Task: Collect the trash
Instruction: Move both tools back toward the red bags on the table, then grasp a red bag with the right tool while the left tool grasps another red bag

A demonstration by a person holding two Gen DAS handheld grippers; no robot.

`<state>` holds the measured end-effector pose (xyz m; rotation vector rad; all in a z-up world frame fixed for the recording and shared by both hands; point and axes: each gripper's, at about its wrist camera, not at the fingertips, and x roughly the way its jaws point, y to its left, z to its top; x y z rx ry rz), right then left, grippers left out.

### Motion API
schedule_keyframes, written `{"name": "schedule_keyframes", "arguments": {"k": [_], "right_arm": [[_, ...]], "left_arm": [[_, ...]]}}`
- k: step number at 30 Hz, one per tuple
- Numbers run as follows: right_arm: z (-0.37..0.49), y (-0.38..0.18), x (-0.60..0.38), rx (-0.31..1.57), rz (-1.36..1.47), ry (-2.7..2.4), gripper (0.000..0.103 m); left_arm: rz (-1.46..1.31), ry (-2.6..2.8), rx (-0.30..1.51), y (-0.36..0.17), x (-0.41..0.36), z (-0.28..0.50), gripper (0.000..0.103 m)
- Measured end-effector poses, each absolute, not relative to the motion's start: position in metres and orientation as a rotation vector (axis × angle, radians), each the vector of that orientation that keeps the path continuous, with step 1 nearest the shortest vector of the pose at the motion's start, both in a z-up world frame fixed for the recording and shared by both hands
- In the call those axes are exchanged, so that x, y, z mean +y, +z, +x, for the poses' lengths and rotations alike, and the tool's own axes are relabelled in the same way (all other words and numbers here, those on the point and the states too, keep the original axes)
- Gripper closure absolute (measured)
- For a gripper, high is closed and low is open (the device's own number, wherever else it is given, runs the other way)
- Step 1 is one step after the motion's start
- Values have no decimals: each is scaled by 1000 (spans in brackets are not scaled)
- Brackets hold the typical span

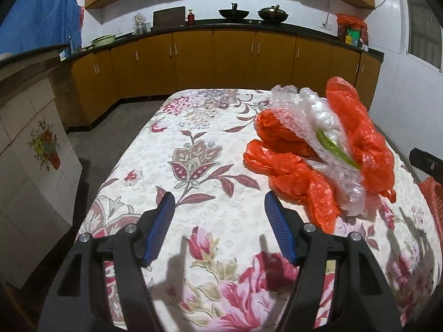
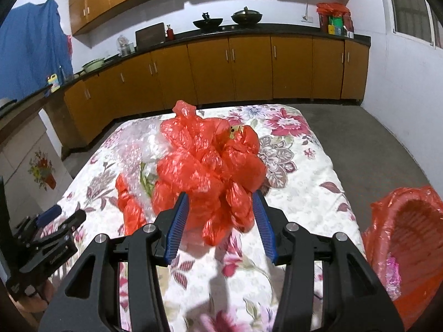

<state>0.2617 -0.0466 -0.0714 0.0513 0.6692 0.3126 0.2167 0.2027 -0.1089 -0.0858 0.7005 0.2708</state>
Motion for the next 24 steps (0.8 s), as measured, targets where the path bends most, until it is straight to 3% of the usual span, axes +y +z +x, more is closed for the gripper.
{"name": "schedule_keyframes", "arguments": {"k": [15, 17, 18, 21, 24], "right_arm": [[298, -88, -1, 735, 58, 365, 54], [301, -95, 2, 760, 34, 365, 62], [300, -97, 2, 765, 24, 371, 79], [293, -93, -2, 742, 15, 383, 92], [284, -78, -14, 698, 46, 402, 96]], "left_arm": [[-101, 271, 712, -115, 206, 222, 37], [-105, 271, 713, -116, 206, 223, 37], [-106, 270, 713, -116, 206, 223, 37], [-105, 267, 711, -116, 206, 223, 37], [-108, 262, 708, -115, 205, 222, 37]]}}
